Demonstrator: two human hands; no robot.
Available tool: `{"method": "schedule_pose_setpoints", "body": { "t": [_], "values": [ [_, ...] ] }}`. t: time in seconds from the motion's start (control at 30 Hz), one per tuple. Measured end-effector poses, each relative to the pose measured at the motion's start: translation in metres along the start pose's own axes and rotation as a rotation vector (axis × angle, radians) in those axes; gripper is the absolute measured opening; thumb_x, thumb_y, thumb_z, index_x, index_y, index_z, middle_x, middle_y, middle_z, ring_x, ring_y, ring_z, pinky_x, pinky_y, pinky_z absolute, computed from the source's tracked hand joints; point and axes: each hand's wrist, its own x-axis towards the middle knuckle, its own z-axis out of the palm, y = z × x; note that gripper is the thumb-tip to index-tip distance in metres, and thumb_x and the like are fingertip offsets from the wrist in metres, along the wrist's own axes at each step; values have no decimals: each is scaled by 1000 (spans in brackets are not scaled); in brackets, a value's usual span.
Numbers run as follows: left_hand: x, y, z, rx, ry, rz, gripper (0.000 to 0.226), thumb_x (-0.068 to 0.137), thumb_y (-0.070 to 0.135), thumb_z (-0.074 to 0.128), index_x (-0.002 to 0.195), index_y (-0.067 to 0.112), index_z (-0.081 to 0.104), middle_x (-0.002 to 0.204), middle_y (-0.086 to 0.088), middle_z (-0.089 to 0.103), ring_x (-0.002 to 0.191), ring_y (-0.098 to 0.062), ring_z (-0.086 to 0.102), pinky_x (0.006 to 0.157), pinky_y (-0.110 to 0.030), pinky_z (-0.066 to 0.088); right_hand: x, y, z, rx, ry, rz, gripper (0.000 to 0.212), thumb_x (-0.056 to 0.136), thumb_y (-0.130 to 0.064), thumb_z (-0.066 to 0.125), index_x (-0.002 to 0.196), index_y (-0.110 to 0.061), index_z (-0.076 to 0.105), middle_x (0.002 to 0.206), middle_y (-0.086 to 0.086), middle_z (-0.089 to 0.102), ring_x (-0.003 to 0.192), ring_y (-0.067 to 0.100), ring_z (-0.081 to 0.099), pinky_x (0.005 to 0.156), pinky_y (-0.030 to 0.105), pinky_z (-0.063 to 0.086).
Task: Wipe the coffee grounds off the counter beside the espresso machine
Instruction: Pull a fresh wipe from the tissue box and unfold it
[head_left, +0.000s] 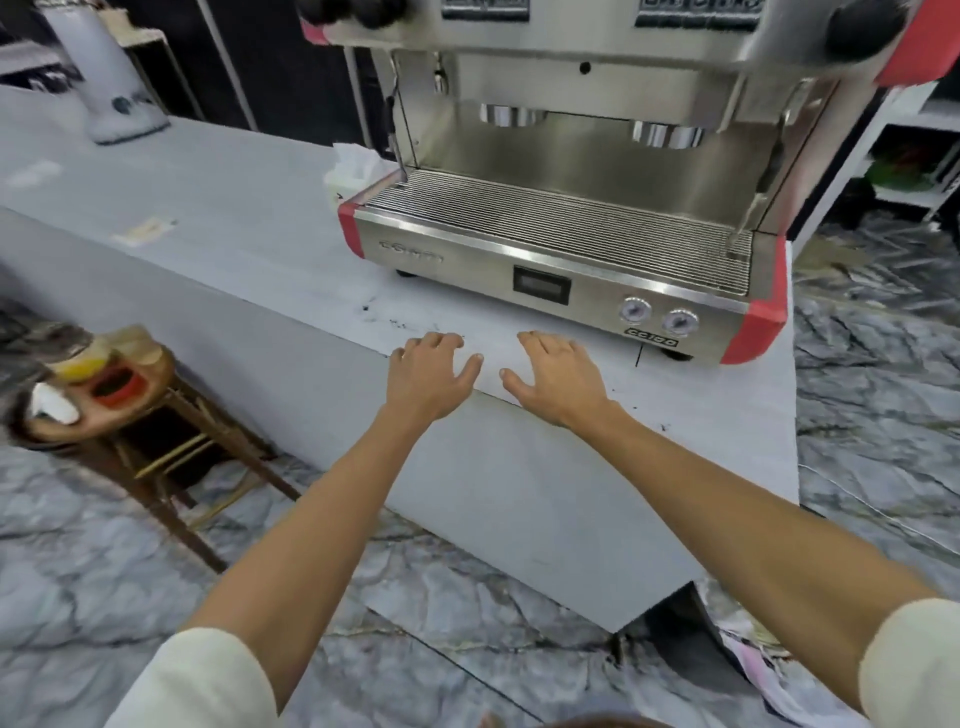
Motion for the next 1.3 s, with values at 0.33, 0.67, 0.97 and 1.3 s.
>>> {"method": "schedule_pose_setpoints", "body": {
  "t": [0.33,0.67,0.97,1.3],
  "values": [
    [35,-95,-20,33,69,-140,50,98,53,47,132,18,59,135,-6,61,121,-33,56,103,-48,39,87,-77,32,38,-45,-147,62,93,-54,41,139,-13,41,140,4,49,128,22,42,108,37,29],
    [99,-183,-45,88,103,-258,52,98,55,46,135,20,57,135,-7,62,118,-35,58,100,-49,42,195,-130,72,117,-118,-230,64,91,-57,38,138,-15,42,138,3,51,125,22,45,107,37,31],
    [149,-267,-64,29,86,-312,55,100,55,44,140,19,52,143,-6,55,127,-34,52,103,-48,42,282,-188,101,159,-138,-267,63,93,-53,43,141,-13,38,144,8,45,131,26,40,106,38,30],
    [231,-371,-92,-40,23,-171,52,99,50,50,140,17,53,144,-7,54,127,-33,51,105,-45,39,366,-264,133,209,-94,-98,64,94,-50,46,143,-11,36,147,9,41,134,25,36,108,35,28]
  ]
}}
